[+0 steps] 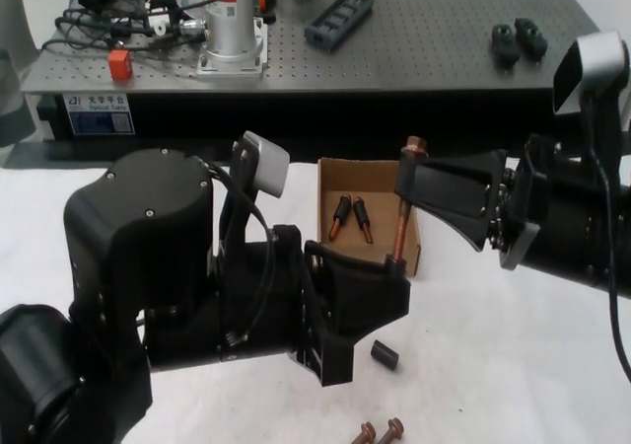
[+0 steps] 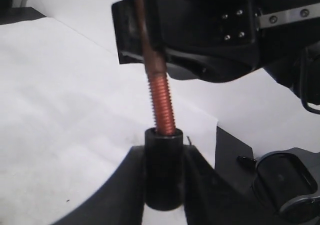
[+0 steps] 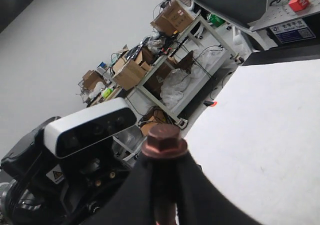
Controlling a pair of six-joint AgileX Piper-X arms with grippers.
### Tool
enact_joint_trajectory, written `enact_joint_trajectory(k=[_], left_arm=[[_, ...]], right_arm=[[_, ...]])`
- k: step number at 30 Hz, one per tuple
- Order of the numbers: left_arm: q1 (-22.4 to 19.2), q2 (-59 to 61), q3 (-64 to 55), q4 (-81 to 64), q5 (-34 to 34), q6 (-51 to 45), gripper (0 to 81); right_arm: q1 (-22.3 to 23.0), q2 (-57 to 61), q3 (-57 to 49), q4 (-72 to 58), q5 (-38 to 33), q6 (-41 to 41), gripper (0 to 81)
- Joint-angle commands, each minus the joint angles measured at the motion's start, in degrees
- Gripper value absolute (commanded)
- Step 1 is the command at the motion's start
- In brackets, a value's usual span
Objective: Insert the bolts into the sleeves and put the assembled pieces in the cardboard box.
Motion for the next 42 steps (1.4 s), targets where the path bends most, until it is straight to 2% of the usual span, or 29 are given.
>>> enact_joint_trajectory(k=[1, 7, 13, 15, 16, 17, 20, 21, 22, 24, 28, 31, 34, 36, 39, 42], left_arm=[[0.07, -0.66, -0.36, -1.1, -1.3, -0.94, 0.7], [0.07, -0.66, -0.36, -1.1, -1.57, -0.95, 0.7], [0.07, -0.66, -0.36, -1.1, -3.08, -0.43, 0.7], [0.07, -0.66, -0.36, -1.1, -3.24, 0.81, 0.7], [0.07, -0.66, -0.36, -1.1, -3.24, 1.44, 0.7], [0.07, -0.66, -0.36, -1.1, -3.24, 1.9, 0.7], [0.07, -0.66, -0.36, -1.1, -4.36, 2.26, 0.7], [0.07, -0.66, -0.36, -1.1, -5.57, 2.28, 0.7], [0.07, -0.66, -0.36, -1.22, -6.91, 2.28, 0.7], [0.24, 0.52, -1.11, -1.7, -11.21, 2.28, 0.7], [2.41, 6.1, -5.92, -2.67, -17.4, 1.7, 0.7], [4.71, 14.47, -14.02, 0.55, -20.87, -0.25, 0.7], [6.23, 24.49, -27.93, 14.01, -23.2, 0.94, 0.7], [6.77, 32.68, -39.2, 25.89, -24.49, 5.56, 0.7], [6.81, 44.35, -54.93, 40.16, -28.57, 11.32, 0.7], [6.81, 54.8, -69.17, 51.18, -29.83, 14.18, 0.7]], right_arm=[[0.02, -0.48, -0.2, -0.55, -2.53, 0.28, 3.6], [0.02, -0.48, -0.2, 1.61, -3.57, -0.9, 3.6], [0.02, -0.48, -0.2, 6.13, -8.98, -4.25, 3.6], [0.55, -0.48, -0.2, 6.69, -9.67, -5.97, 1.3], [0.89, -0.48, -0.2, 6.77, -9.66, -6.96, 2.6], [1.33, -0.48, -0.2, 6.77, -9.66, -7.72, 8.7], [1.51, -0.48, -0.2, 6.77, -9.15, -8.97, 34.9], [1.31, -0.48, -0.2, 6.77, -9.01, -8.25, 38.9], [0.48, -0.72, -0.2, 6.77, -9.04, -7.6, 40.5], [-2.19, -1.51, -0.2, 7.33, -9.39, -7.52, 38.4], [-10.56, -5.01, -0.2, 12.38, -9.4, -9.82, 34.7], [-16.27, -7.6, -0.2, 21.23, -6.72, -14.73, 34.7], [-18.6, -9.5, -0.2, 32.72, 0.2, -22.17, 34.7], [-18.37, -9.98, -0.2, 38.83, 5.34, -27.3, 34.7], [-16.54, -9.98, -0.32, 44.88, 11.4, -28.28, 34.7], [-14.33, -9.98, -0.32, 49.32, 17.33, -29.64, 34.7]])
